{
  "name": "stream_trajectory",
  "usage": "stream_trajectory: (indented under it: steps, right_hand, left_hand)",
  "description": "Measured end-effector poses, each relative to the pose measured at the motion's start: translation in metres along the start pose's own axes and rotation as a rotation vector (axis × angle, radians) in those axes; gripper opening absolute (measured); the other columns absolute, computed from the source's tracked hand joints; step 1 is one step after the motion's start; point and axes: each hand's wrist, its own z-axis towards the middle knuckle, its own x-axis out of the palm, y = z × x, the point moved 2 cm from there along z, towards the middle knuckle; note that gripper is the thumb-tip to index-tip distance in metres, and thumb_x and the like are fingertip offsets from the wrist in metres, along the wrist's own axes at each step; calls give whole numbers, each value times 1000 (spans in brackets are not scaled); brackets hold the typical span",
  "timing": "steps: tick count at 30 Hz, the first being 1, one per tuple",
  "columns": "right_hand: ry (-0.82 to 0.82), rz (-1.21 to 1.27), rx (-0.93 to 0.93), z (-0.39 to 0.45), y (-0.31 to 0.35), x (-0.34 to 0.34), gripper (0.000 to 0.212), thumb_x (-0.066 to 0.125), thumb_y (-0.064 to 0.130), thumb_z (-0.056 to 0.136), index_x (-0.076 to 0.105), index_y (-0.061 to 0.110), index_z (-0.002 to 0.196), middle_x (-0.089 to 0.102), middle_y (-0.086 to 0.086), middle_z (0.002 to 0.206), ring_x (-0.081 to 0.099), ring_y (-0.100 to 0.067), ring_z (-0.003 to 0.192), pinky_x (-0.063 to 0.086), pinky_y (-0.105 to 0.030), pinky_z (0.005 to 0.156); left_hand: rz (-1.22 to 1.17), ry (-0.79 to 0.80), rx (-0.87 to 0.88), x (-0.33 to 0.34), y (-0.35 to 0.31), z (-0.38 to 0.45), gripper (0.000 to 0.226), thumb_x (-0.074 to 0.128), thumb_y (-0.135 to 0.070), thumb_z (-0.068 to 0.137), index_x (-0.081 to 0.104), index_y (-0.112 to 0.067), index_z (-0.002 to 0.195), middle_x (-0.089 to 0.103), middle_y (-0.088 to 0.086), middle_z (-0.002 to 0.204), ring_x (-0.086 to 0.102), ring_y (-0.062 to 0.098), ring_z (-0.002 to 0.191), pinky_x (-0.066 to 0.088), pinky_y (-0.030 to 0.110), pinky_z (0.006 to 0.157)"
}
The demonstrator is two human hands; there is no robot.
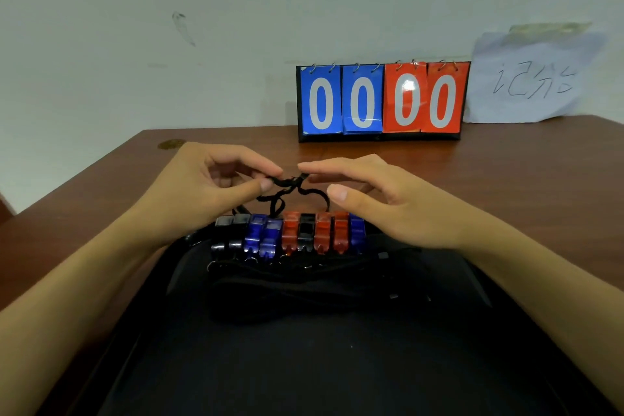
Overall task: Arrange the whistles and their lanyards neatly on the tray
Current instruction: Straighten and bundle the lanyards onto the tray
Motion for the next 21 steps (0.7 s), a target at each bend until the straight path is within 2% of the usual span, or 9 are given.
stream_trajectory:
  steps: [2, 4, 7, 9, 11, 15, 18, 19, 21]
  right_hand:
    - [31, 7, -2, 0, 1, 1, 52, 34, 55, 97, 36, 51, 149, 54, 29, 130, 43, 9, 121, 37, -10, 97]
    - [32, 6, 1, 1, 1, 1, 50, 34, 52, 99, 35, 50, 149, 60, 15, 121, 48, 1, 114, 41, -12, 94]
    - [-3, -25, -14, 1, 0, 2, 47, 40, 41, 104, 36, 45, 151, 60, 6, 122, 51, -7, 113, 43, -21, 96]
    - [-32, -34, -10, 3, 0, 1, 50, 43, 34, 105, 33, 43, 153, 58, 7, 126, 50, -7, 115, 44, -24, 98]
    - [-60, -28, 3, 3, -1, -2, 54, 44, 31, 105, 27, 45, 154, 54, 15, 127, 46, -1, 119, 42, -24, 103]
    - [-69, 2, 8, 2, 0, -3, 59, 44, 32, 105, 20, 53, 154, 46, 17, 138, 41, 3, 129, 37, -29, 112]
    - [-65, -13, 5, 2, 1, -3, 60, 44, 36, 104, 17, 56, 154, 42, 16, 142, 42, 4, 128, 40, -33, 114]
    - [-68, -17, 4, 2, 1, -3, 60, 44, 36, 104, 16, 56, 154, 41, 15, 144, 41, 3, 131, 39, -34, 115]
    - [-74, -12, 4, 1, 2, -5, 61, 45, 36, 104, 16, 56, 154, 39, 13, 147, 38, 1, 136, 38, -37, 117]
  left_hand:
    - [-24, 10, 6, 2, -1, 0, 20, 77, -6, 86, 80, -20, 101, 81, -3, 98, 76, 15, 88, 59, 17, 79]
    - [-29, 17, 17, 4, -1, 0, 21, 77, -5, 86, 80, -21, 100, 81, -2, 97, 75, 20, 87, 61, 20, 75]
    - [11, 36, 33, 6, 1, -1, 23, 77, -7, 88, 79, -23, 105, 78, 4, 101, 72, 30, 91, 60, 47, 81]
    - [77, 43, 33, 6, 2, -1, 25, 76, -15, 90, 76, -28, 111, 74, -1, 109, 70, 24, 100, 57, 54, 82]
    - [123, 19, 32, 6, 1, 0, 24, 74, -24, 91, 74, -32, 114, 71, -5, 114, 66, 17, 107, 58, 52, 85]
    - [165, -78, 30, 7, -6, 3, 18, 67, -37, 95, 75, -39, 111, 71, -7, 99, 65, 15, 87, 56, 35, 78]
    - [170, -109, 33, 12, -16, 8, 19, 62, -46, 94, 73, -45, 109, 73, -15, 97, 62, 4, 73, 51, 18, 65]
    - [154, -111, 38, 14, -21, 10, 18, 62, -47, 94, 73, -46, 109, 73, -15, 96, 60, 2, 69, 50, 16, 63]
    - [102, -121, 40, 18, -26, 13, 16, 65, -46, 94, 75, -44, 106, 76, -8, 92, 65, 13, 74, 53, 26, 69]
